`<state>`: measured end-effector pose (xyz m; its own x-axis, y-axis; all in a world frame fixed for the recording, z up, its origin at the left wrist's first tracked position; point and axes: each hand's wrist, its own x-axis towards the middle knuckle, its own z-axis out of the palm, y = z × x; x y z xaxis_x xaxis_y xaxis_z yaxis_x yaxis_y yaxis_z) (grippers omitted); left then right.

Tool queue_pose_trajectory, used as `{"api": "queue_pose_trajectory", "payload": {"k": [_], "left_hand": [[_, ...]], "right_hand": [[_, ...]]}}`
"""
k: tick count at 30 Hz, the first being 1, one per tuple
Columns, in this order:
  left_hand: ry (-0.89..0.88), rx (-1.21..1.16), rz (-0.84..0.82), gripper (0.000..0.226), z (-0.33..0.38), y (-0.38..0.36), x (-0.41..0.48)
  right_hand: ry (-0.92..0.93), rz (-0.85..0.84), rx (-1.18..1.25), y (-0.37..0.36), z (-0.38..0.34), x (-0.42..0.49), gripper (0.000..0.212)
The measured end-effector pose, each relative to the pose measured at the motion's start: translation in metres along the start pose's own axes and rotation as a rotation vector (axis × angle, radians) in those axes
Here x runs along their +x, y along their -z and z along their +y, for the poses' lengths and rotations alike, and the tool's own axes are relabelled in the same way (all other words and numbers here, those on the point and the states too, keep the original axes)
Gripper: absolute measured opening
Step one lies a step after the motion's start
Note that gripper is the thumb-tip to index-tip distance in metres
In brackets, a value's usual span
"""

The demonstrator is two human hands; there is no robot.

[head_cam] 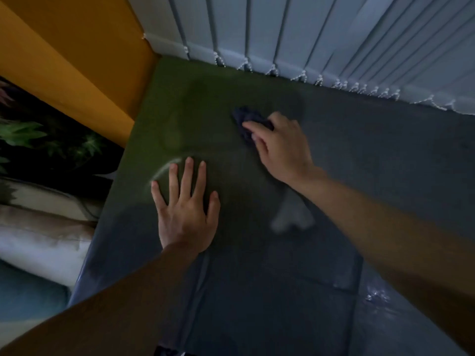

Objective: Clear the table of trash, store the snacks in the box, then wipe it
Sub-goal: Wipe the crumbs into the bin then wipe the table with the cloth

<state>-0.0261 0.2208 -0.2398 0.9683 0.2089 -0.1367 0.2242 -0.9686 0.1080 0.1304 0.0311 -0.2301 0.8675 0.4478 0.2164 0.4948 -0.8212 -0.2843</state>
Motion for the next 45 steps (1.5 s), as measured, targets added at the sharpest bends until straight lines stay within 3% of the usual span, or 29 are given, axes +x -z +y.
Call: {"api": "queue_pose_trajectory", "payload": {"k": [4, 5, 10, 12, 15, 16, 20, 21, 25, 27, 30, 33, 34, 38, 40, 43, 45], "left_hand": [[0.000, -0.056, -0.002, 0.067, -0.001, 0.003, 0.000], [-0.004, -0.071, 0.002, 0.067, -0.001, 0.005, -0.001], [-0.006, -0.106, 0.100, 0.064, 0.014, 0.014, 0.019], [-0.092, -0.114, 0.145, 0.061, 0.032, 0.018, 0.037], [-0.211, -0.153, 0.050, 0.067, 0.080, 0.014, 0.054], [-0.207, -0.153, 0.014, 0.068, 0.095, 0.011, 0.055], [-0.159, 0.007, -0.017, 0.071, 0.118, -0.007, 0.052], [-0.159, 0.032, -0.020, 0.072, 0.118, -0.009, 0.053], [-0.152, 0.072, -0.025, 0.071, 0.118, -0.009, 0.055], [-0.157, 0.070, -0.016, 0.071, 0.120, -0.008, 0.055], [-0.154, 0.075, -0.009, 0.070, 0.119, -0.010, 0.056], [-0.153, 0.079, -0.013, 0.069, 0.119, -0.009, 0.056], [-0.155, 0.081, -0.015, 0.069, 0.118, -0.009, 0.056], [-0.159, 0.077, -0.039, 0.073, 0.116, -0.007, 0.057], [-0.161, 0.071, -0.041, 0.075, 0.117, -0.006, 0.057], [-0.157, 0.053, -0.076, 0.075, 0.114, -0.002, 0.057], [-0.165, -0.004, -0.090, 0.074, 0.110, 0.001, 0.057]], "right_hand": [[-0.504, 0.149, -0.050, 0.010, 0.034, -0.005, 0.035], [-0.542, 0.149, -0.052, 0.010, 0.031, -0.011, 0.035], [-0.086, 0.001, -0.031, 0.014, 0.014, -0.052, 0.032], [-0.180, 0.040, -0.102, 0.022, 0.038, -0.054, 0.032], [-0.589, 0.175, -0.120, 0.032, 0.068, -0.059, 0.035], [-0.596, 0.185, -0.121, 0.033, 0.067, -0.062, 0.035], [-0.254, 0.099, -0.120, 0.029, 0.059, -0.081, 0.033], [-0.301, 0.107, -0.154, 0.030, 0.067, -0.080, 0.034], [-0.863, 0.247, -0.150, 0.035, 0.105, -0.057, 0.041], [-0.933, 0.217, -0.075, 0.035, 0.103, -0.039, 0.042], [-0.630, 0.130, 0.018, 0.029, 0.080, -0.027, 0.040], [-0.301, 0.069, -0.057, 0.027, 0.089, -0.034, 0.038], [-0.314, 0.088, -0.091, 0.029, 0.101, -0.033, 0.038], [-0.715, 0.151, -0.024, 0.031, 0.113, -0.022, 0.039], [-0.570, 0.134, 0.025, 0.028, 0.088, -0.024, 0.036], [-0.141, 0.011, 0.070, 0.027, 0.071, -0.042, 0.034], [-0.153, 0.032, 0.021, 0.031, 0.087, -0.043, 0.034]]}}
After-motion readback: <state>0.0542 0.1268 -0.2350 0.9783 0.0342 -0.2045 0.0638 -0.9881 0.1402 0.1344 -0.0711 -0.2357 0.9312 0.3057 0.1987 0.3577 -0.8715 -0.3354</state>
